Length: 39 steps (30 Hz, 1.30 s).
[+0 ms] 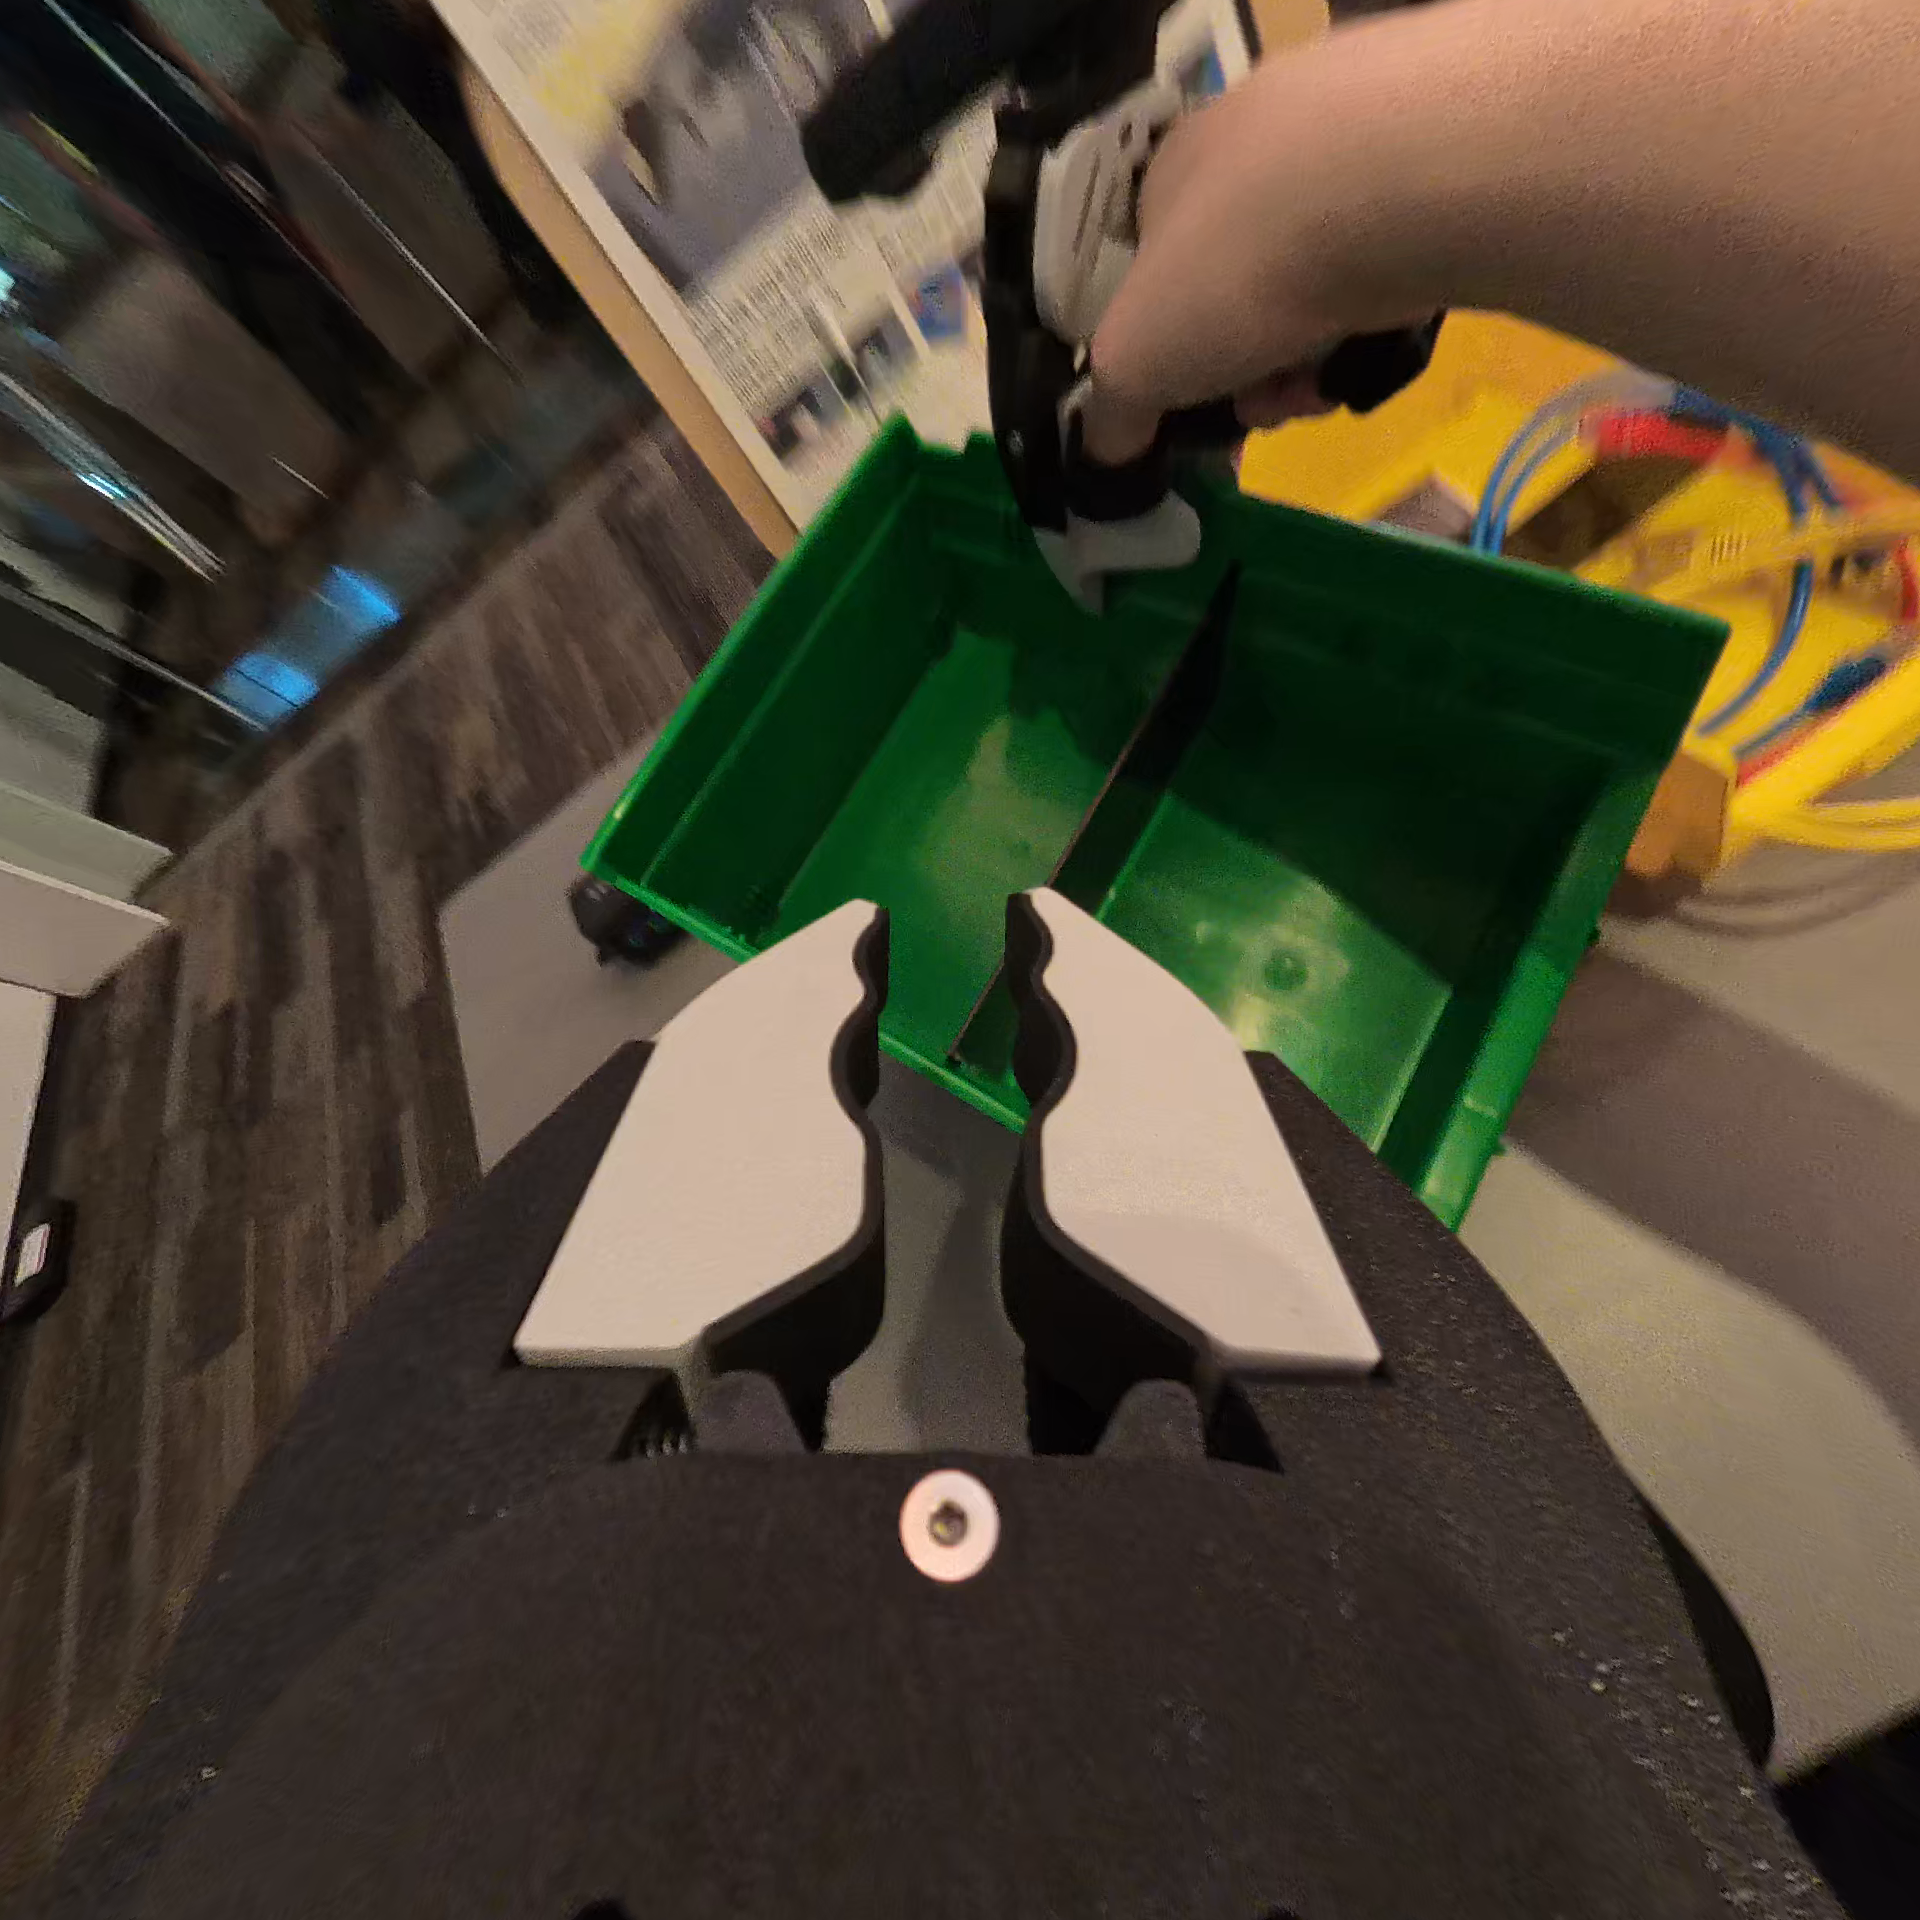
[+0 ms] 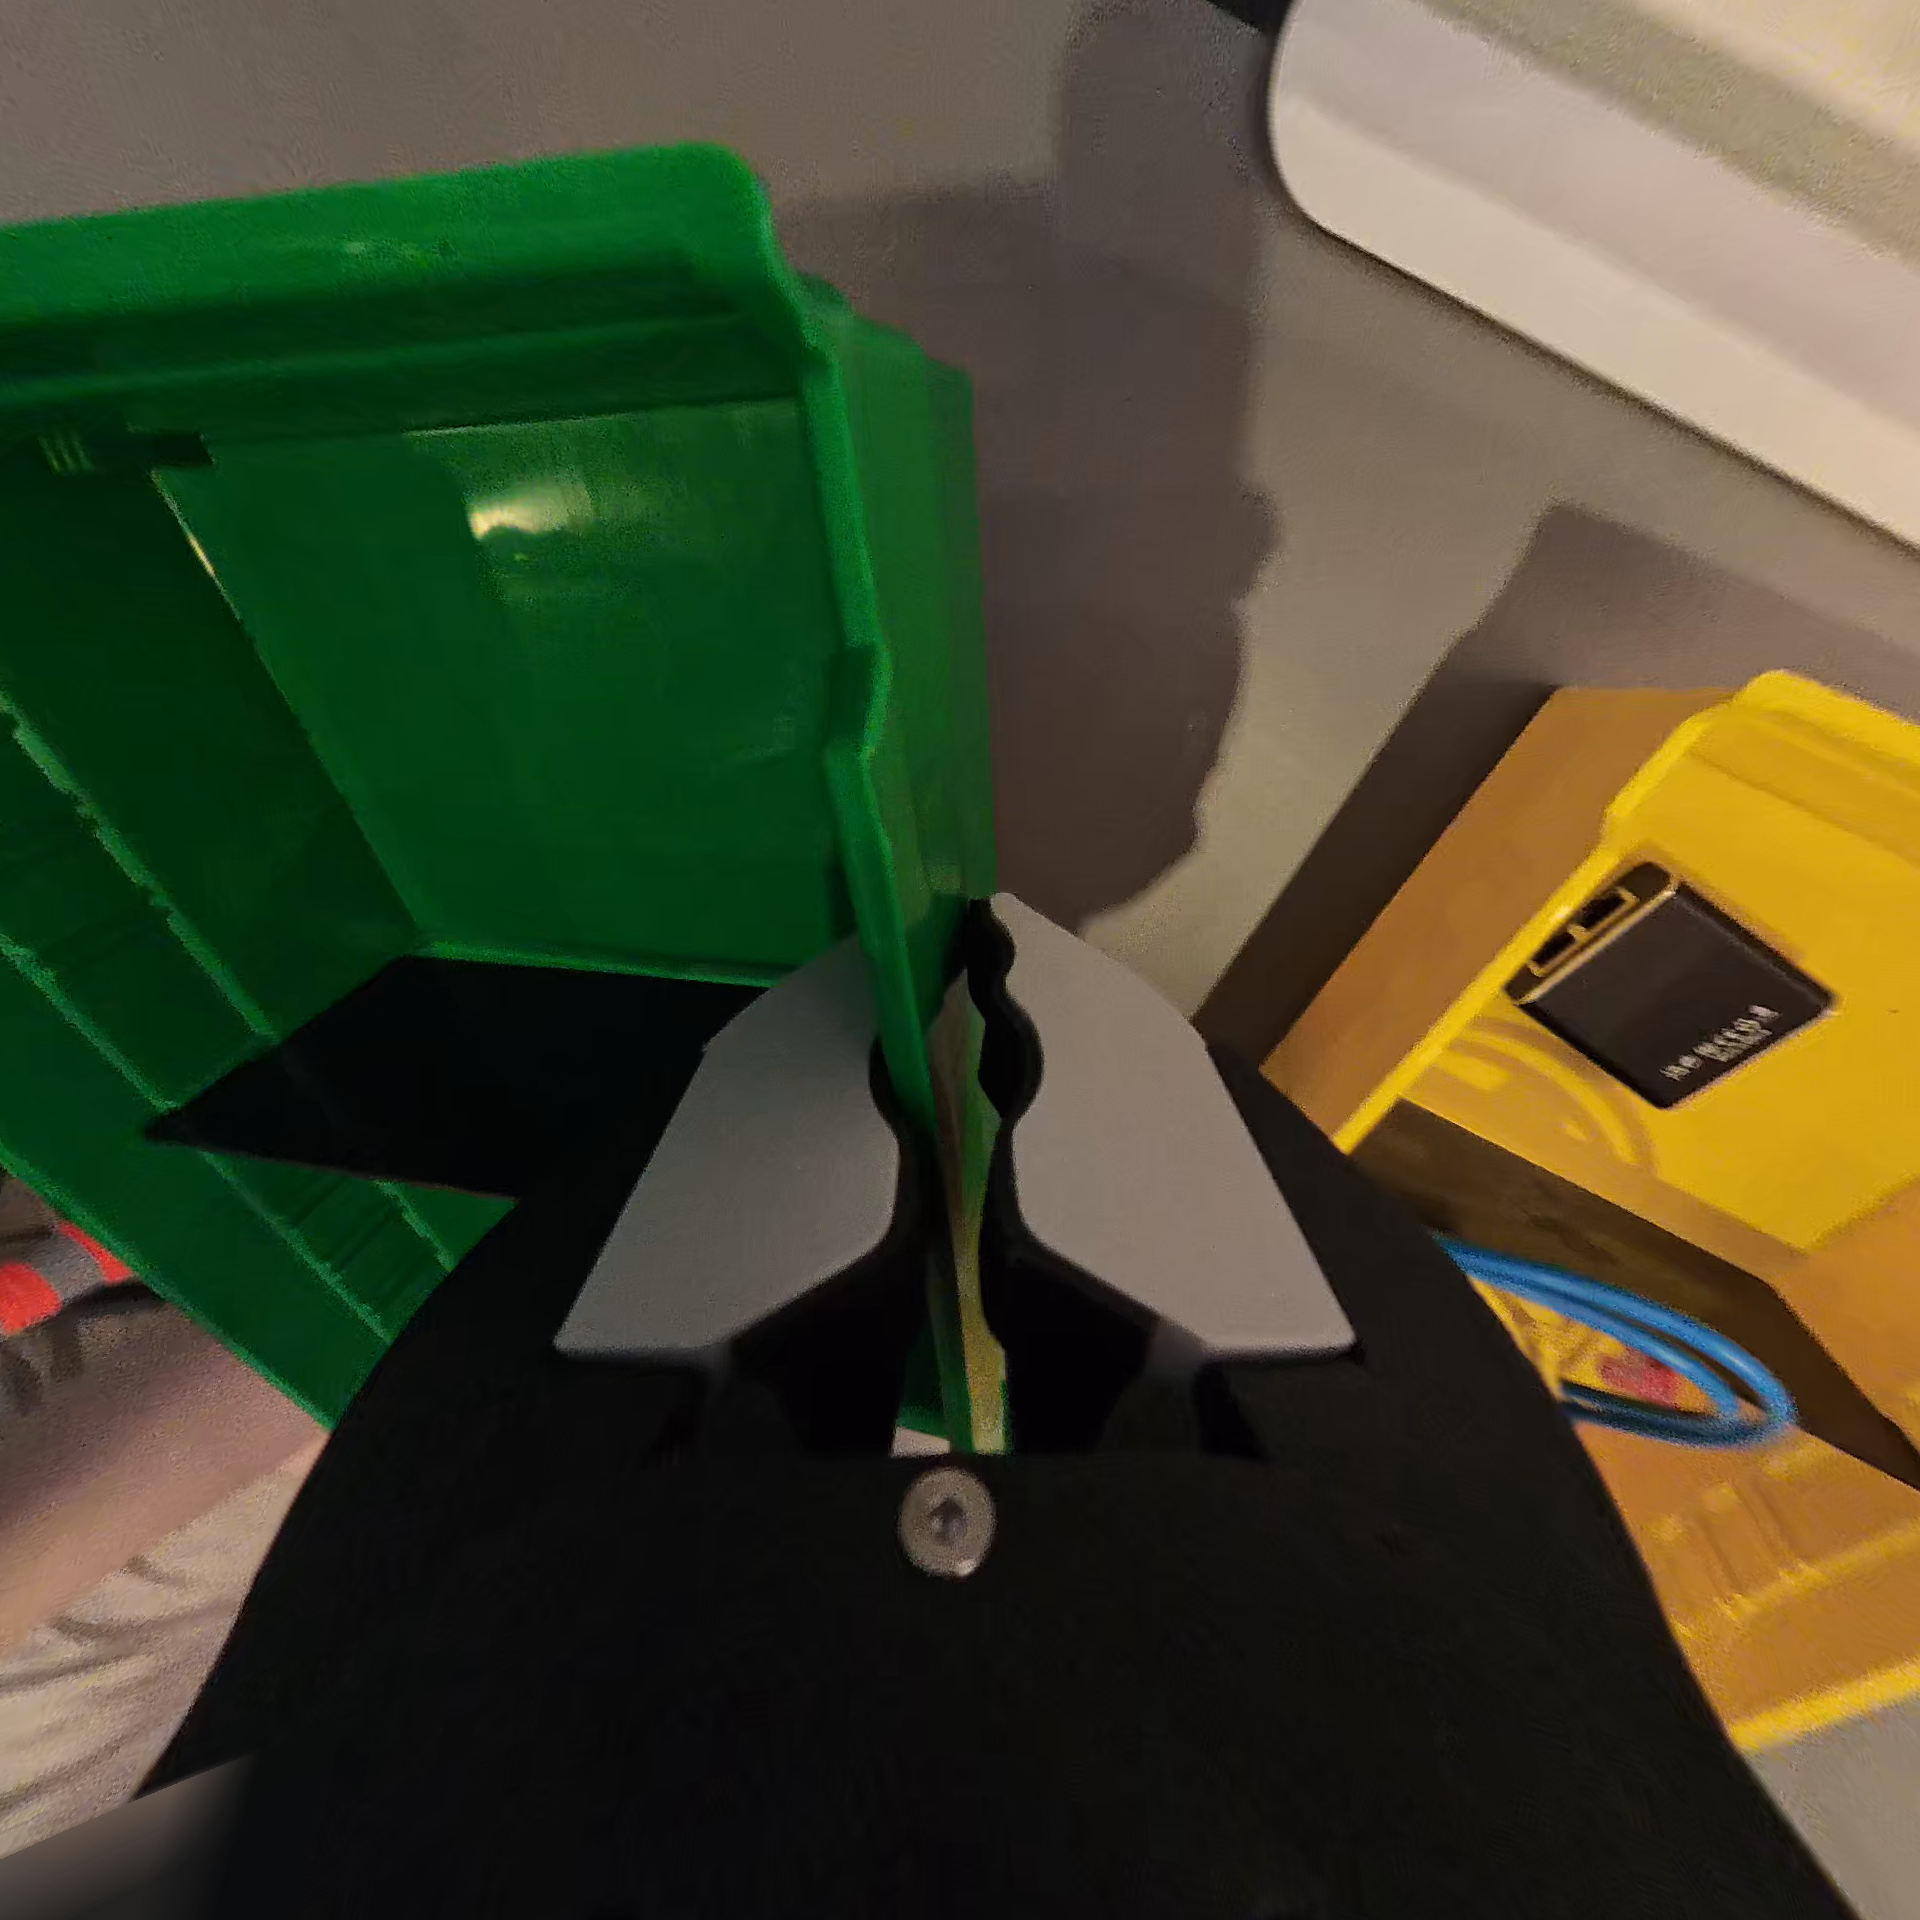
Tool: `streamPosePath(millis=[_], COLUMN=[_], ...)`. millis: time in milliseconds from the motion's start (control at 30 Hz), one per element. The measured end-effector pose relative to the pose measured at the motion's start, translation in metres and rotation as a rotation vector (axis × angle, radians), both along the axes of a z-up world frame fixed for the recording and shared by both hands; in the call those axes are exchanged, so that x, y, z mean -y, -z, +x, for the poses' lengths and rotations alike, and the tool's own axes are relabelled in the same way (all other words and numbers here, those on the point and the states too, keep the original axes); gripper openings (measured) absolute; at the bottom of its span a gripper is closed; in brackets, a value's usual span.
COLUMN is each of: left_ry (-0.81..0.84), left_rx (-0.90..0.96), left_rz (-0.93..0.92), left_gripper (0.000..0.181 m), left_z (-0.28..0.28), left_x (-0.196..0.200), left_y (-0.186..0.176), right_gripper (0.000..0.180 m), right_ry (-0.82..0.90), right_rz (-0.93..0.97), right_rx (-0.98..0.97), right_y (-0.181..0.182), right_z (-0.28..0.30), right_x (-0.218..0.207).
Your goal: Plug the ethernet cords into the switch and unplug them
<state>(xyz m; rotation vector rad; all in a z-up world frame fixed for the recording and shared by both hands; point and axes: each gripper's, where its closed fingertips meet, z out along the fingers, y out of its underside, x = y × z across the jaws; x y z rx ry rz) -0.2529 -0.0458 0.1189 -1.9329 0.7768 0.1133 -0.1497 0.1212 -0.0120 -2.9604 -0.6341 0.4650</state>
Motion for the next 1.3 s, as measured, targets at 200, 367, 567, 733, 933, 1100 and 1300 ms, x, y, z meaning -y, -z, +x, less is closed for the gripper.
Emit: streamPosePath(millis=[200,367,567,733,933,1100,1300], left_ry=[0.053,0.13,0.335,0.351,0.362,0.264,0.06], left_rx=[0.235,0.149,0.227,0.329,0.381,0.339,-0.033], left_rz=[0.378,0.301,-0.063,-0.321,-0.501,-0.691,-0.763], left_gripper=[0.019,0.054,0.048,0.048,0.045,0.045,0.046], left_z=[0.013,0.04,0.122,0.193,0.218,0.224,0.199], left_x=[0.036,0.023,-0.035,-0.084,-0.107,-0.132,-0.149], left_y=[-0.069,-0.05,0.014,0.085,0.14,0.153,0.176], right_gripper=[0.005,0.006,0.008,0.008,0.009,0.009,0.01], right_ry=[-0.071,0.087,0.36,0.501,0.52,0.496,0.473], right_rz=[0.112,0.167,0.121,0.04,-0.032,-0.073,-0.105], right_rx=[0.014,0.055,0.134,0.195,0.229,0.218,0.183], right_y=[-0.104,-0.153,-0.135,-0.104,-0.051,-0.013,0.017], right_z=[0.029,0.155,0.342,0.461,0.533,0.562,0.572], right_x=[-0.004,0.0,0.039,0.084,0.11,0.109,0.101])
